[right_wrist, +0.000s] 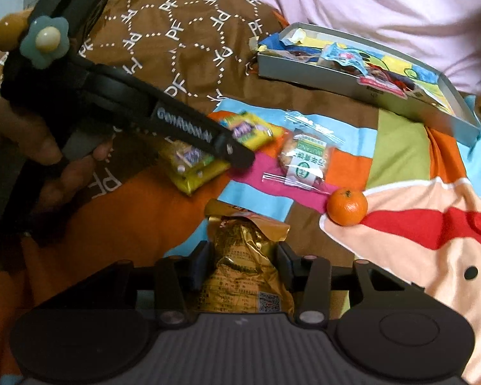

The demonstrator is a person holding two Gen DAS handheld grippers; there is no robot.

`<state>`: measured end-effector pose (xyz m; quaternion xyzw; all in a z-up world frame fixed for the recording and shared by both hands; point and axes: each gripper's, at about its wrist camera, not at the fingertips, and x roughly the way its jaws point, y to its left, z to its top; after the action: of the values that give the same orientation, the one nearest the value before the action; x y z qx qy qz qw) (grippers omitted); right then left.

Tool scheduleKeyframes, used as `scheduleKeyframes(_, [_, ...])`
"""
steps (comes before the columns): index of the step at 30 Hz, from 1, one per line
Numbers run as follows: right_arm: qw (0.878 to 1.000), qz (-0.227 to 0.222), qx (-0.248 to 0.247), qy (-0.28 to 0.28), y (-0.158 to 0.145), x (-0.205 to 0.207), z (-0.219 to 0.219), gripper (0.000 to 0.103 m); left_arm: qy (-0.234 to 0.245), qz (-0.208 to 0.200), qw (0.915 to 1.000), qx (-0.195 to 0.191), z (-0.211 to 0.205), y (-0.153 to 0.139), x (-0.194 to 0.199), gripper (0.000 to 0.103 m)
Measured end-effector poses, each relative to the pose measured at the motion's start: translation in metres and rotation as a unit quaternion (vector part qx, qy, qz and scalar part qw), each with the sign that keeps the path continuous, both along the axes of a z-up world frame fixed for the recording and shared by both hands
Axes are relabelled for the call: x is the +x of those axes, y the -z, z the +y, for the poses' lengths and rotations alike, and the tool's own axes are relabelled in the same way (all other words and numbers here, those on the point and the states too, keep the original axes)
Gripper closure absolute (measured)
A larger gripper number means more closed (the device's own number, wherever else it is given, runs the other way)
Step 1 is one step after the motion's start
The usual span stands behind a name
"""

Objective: Organize snacks
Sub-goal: 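Lift the biscuit pack and gold pouch and carry them toward the grey tray, then lower both packs into the tray and open both tools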

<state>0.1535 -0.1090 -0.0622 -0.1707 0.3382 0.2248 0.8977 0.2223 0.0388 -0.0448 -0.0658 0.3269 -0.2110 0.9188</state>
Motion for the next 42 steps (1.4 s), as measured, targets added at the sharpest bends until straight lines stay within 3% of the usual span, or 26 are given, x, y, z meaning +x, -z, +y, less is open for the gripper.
scheduleKeyframes(5, [1.000, -0.020, -0.008, 0.004, -0.007, -0.006, -0.005, 0.054, -0.035, -0.027, 0.9989, -0.014, 0.008, -0.010, 0.001, 0.054])
scheduleKeyframes(13, [0.994, -0.099, -0.048, 0.005, -0.016, -0.003, -0.014, 0.054, -0.061, -0.076, 0.9950, -0.025, 0.012, -0.022, -0.005, 0.054])
scheduleKeyframes(21, [0.988, -0.145, -0.045, -0.022, -0.060, 0.043, -0.027, 0.054, -0.096, -0.113, 0.9869, -0.063, 0.016, -0.043, 0.006, 0.054])
scheduleKeyframes(30, [0.986, -0.165, -0.026, 0.004, -0.105, 0.106, -0.043, 0.053, -0.126, -0.161, 0.9780, -0.042, -0.024, -0.088, 0.049, 0.055])
scheduleKeyframes(36, [0.984, -0.175, -0.014, 0.020, -0.114, 0.151, -0.038, 0.053, -0.128, -0.148, 0.9806, -0.011, -0.042, -0.099, 0.109, 0.055])
scheduleKeyframes(39, [0.983, -0.181, -0.006, 0.025, -0.115, 0.170, -0.039, 0.053, -0.129, -0.133, 0.9824, -0.022, -0.036, -0.099, 0.121, 0.054])
scheduleKeyframes(42, [0.982, -0.186, -0.002, 0.033, -0.116, 0.192, -0.036, 0.053, -0.126, -0.129, 0.9835, 0.001, -0.033, -0.097, 0.128, 0.052])
